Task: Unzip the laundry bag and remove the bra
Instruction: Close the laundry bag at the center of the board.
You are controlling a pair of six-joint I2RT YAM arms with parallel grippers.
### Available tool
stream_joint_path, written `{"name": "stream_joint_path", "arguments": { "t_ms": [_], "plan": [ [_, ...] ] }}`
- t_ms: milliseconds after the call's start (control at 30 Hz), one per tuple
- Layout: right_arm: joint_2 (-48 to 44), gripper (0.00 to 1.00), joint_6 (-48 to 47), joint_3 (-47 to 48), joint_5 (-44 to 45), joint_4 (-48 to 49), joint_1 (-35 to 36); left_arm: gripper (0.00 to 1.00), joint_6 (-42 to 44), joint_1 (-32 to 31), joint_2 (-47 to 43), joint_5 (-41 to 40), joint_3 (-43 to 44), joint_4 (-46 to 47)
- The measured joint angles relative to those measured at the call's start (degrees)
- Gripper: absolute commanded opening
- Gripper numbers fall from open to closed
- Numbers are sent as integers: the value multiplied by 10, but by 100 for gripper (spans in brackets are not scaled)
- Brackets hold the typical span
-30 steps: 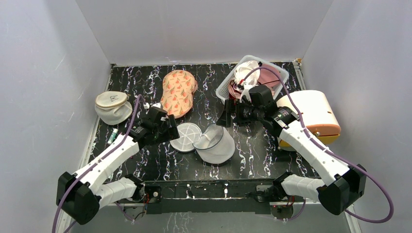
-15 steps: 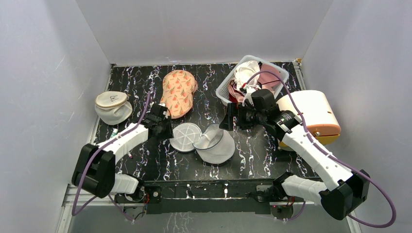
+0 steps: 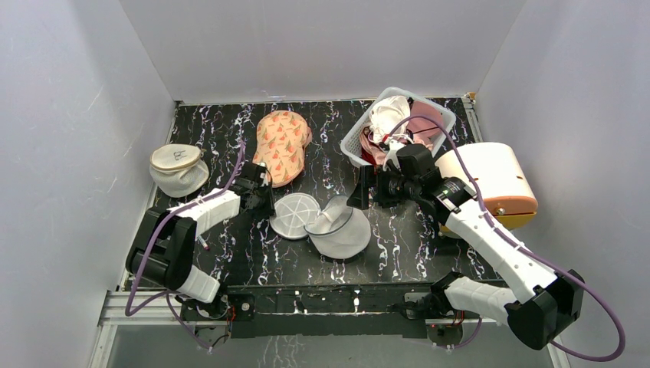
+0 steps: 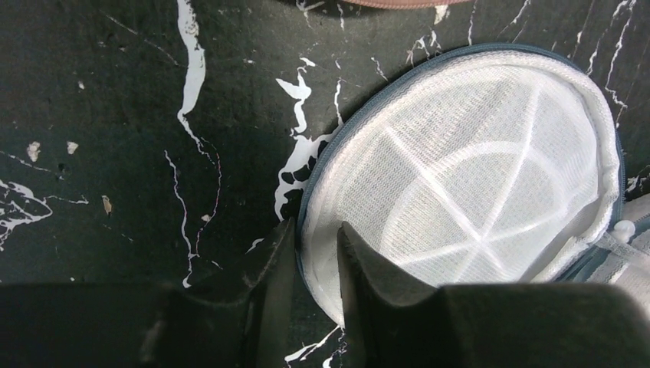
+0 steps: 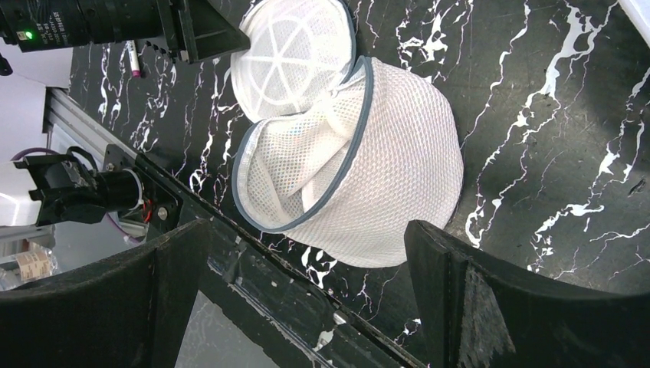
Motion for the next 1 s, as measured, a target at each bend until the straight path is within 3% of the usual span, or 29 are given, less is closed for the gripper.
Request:
{"name": "stream_joint_path", "arguments": {
  "t_ms": [33, 100, 333, 533, 733, 1000],
  "plan": [
    [0, 98, 0, -1, 0, 0, 0, 7, 0, 0, 1, -2, 1, 0],
    [0, 98, 0, -1, 0, 0, 0, 0, -4, 0, 2, -13, 1, -1],
    [0, 98, 2, -2, -3, 0, 0, 0, -13, -2, -18, -48, -9, -16],
    [1, 98, 3, -4, -8, 1, 0, 0, -6, -1, -134, -87, -6, -102],
    [9, 98, 6, -12, -22, 9, 0, 0, 15, -1, -239, -109, 63, -165],
    [10, 98, 29, -14, -52, 46, 0, 0, 49, -1, -269, -151, 151, -239]
  ]
}}
